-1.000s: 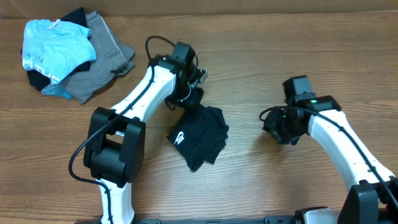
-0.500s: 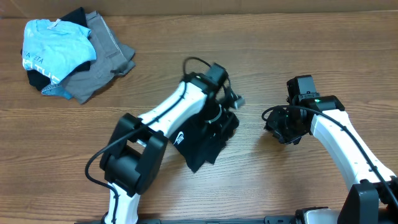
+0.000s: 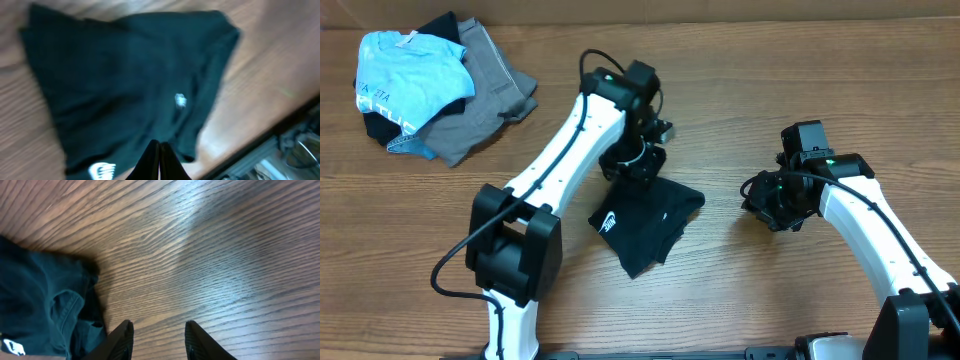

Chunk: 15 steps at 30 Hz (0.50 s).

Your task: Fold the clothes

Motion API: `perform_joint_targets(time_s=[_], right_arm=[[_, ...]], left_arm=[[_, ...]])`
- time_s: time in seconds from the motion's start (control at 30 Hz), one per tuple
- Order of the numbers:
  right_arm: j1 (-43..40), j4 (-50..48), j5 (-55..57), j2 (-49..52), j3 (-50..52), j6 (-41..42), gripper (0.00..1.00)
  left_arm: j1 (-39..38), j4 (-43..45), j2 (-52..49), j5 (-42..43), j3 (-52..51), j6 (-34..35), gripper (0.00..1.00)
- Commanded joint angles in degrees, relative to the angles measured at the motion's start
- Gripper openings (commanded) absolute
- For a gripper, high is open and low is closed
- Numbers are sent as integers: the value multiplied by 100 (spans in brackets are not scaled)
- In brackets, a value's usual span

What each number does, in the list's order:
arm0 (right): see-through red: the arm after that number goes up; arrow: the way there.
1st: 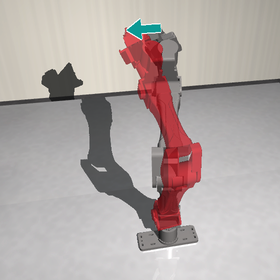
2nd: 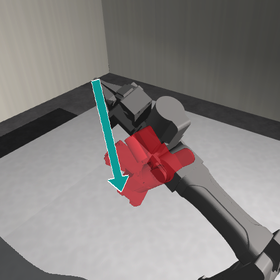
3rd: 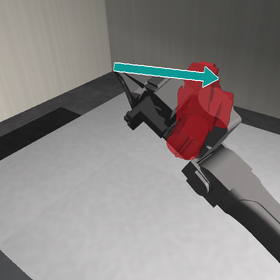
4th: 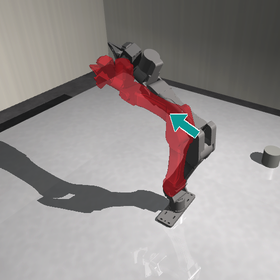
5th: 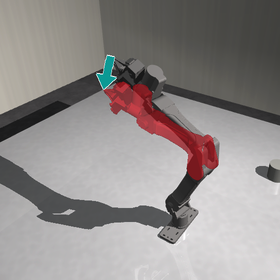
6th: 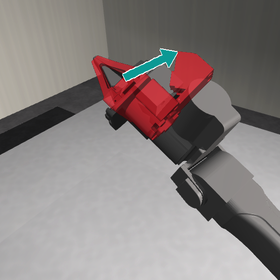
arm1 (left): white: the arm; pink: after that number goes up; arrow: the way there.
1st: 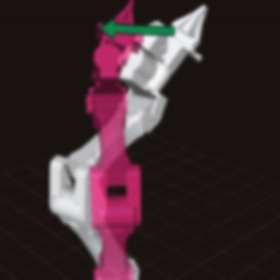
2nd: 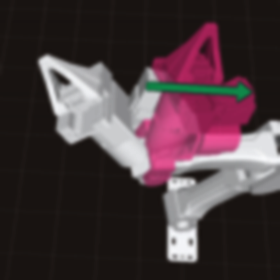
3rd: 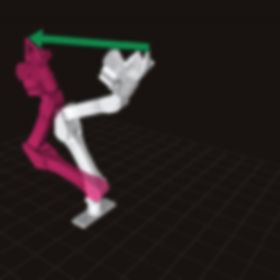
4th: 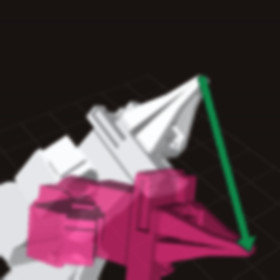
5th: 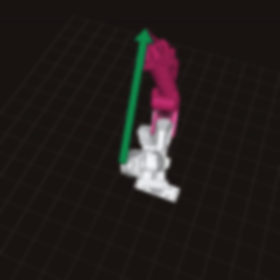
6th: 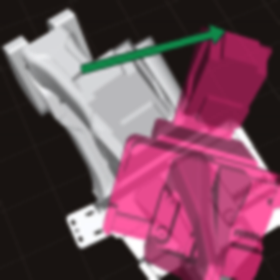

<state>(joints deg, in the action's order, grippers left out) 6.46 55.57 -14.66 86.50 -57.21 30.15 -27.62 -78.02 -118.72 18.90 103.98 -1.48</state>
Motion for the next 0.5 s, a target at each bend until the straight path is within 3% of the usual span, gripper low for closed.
perform_joint_targets(time_s=[0.0, 0.23, 0.47], right_arm=[[-11, -20, -90, -111, -101, -107, 37], [-11, -15, -90, -111, -101, -107, 37], [-11, -13, -90, -111, -101, -111, 37]], left_arm=[[-149, 295, 31, 0, -511, -28, 4], [-944, 1296, 28, 516, -1897, 111, 4], [-1281, 769, 35, 160, -1550, 197, 4]])
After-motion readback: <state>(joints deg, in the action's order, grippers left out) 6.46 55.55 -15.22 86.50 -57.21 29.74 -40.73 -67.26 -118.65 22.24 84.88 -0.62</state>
